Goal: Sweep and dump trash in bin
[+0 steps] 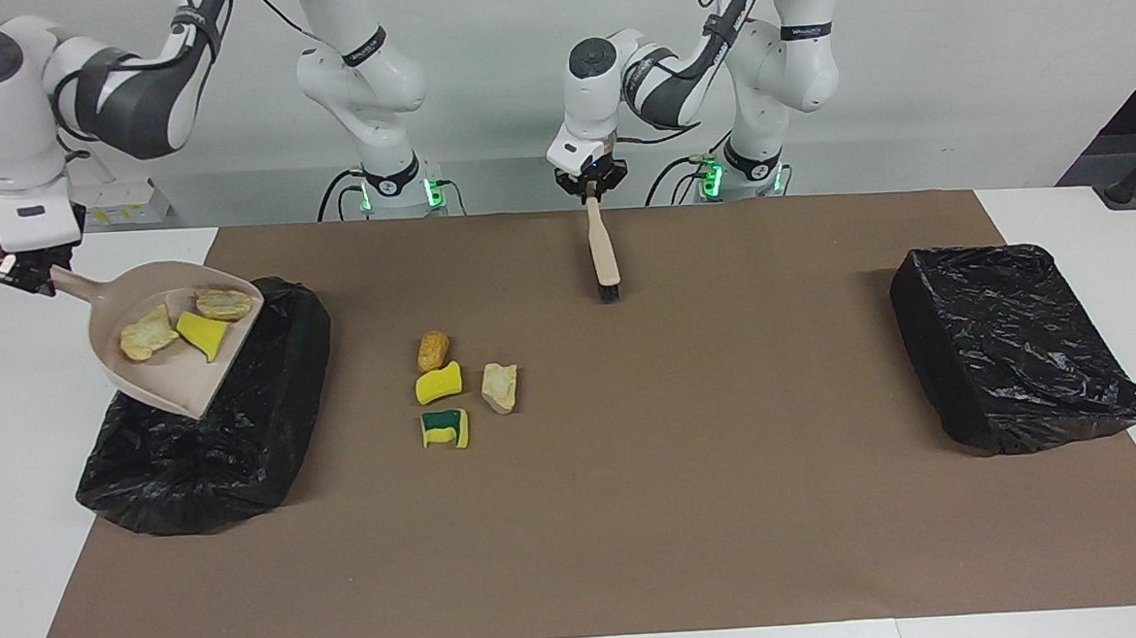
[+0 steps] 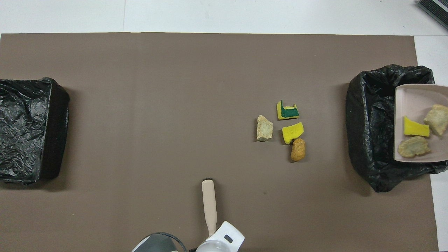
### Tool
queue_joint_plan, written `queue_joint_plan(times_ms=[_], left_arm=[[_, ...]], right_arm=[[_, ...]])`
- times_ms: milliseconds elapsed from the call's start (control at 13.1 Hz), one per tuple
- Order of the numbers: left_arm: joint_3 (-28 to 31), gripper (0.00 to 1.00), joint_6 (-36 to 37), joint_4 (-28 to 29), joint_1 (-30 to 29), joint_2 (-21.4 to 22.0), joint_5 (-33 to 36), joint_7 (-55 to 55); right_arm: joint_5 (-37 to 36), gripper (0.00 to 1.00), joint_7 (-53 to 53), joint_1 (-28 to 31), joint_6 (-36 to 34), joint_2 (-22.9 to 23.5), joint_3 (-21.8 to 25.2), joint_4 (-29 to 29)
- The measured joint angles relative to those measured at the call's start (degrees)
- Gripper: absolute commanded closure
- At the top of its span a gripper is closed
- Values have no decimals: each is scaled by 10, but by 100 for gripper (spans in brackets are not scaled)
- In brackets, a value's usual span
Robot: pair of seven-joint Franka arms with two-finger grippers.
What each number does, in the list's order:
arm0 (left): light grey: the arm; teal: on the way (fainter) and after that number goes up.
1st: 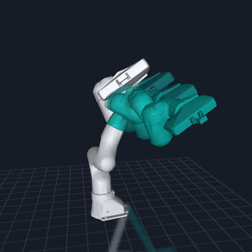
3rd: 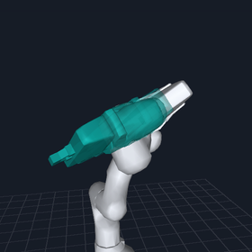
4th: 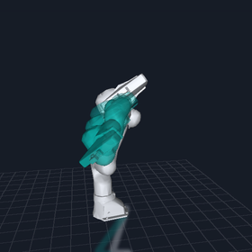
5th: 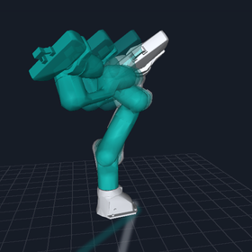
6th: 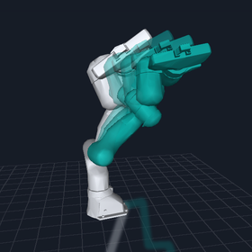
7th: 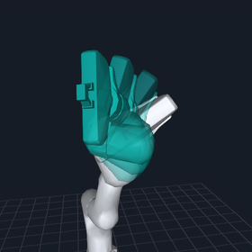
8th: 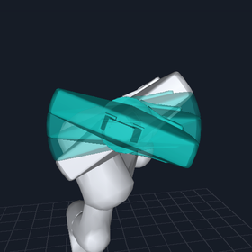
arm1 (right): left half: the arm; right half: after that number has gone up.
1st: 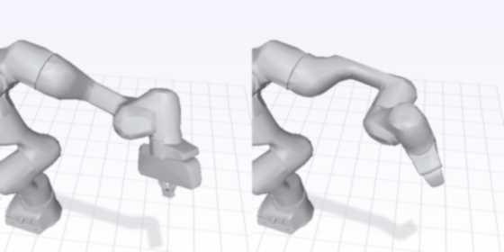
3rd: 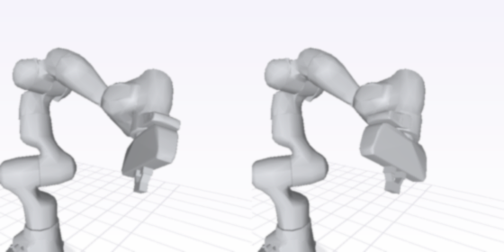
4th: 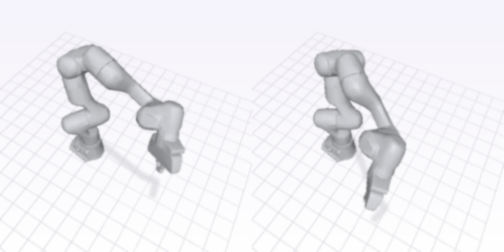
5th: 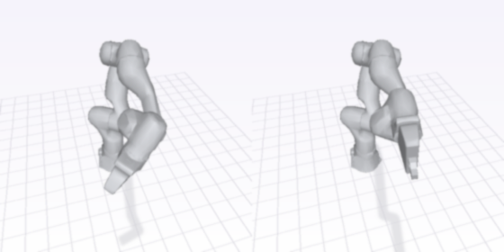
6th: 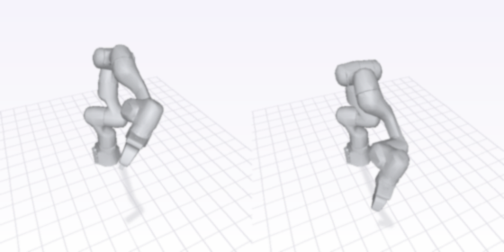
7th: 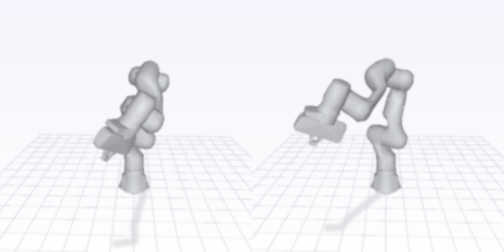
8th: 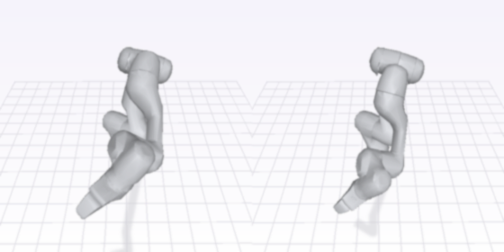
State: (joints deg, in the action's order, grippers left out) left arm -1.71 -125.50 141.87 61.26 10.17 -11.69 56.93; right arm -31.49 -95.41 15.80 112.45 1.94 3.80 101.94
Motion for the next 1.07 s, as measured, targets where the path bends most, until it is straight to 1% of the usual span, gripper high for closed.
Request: queue_joint_plan(times_ms=[153, 229, 382, 535, 688, 764, 917, 994, 1070], left_arm=[[0, 100, -16, 3, 0, -1, -1, 0], [0, 100, -20, 5, 0, -1, -1, 0], [0, 100, -23, 10, 0, -2, -2, 0], [1, 100, -25, 11, 0, -2, -2, 0], [3, 99, -26, 12, -1, -2, -2, 0], [4, 93, -27, 12, -1, -2, -2, -1], [4, 75, -27, 12, -1, -2, -2, -3], [4, 55, -27, 12, -1, -2, -2, -4], [4, 47, -27, 12, -1, -2, -2, -4]], right_arm=[[-31, 100, -41, 1, 38, 5, 0, 17], [-47, 100, -55, 0, 47, 7, -1, 21], [-84, 100, -66, -10, 51, 7, -5, 21], [-126, 100, -66, -33, 51, 7, -7, 20], [-141, 100, -66, -44, 50, 5, -8, 12], [-143, 100, -66, -44, 46, -1, -9, 4], [-143, 100, -62, -52, 11, -25, -9, -11], [-143, 100, -49, -63, -20, -39, -10, -15], [-142, 100, -18, -77, -54, -51, -17, -16]])
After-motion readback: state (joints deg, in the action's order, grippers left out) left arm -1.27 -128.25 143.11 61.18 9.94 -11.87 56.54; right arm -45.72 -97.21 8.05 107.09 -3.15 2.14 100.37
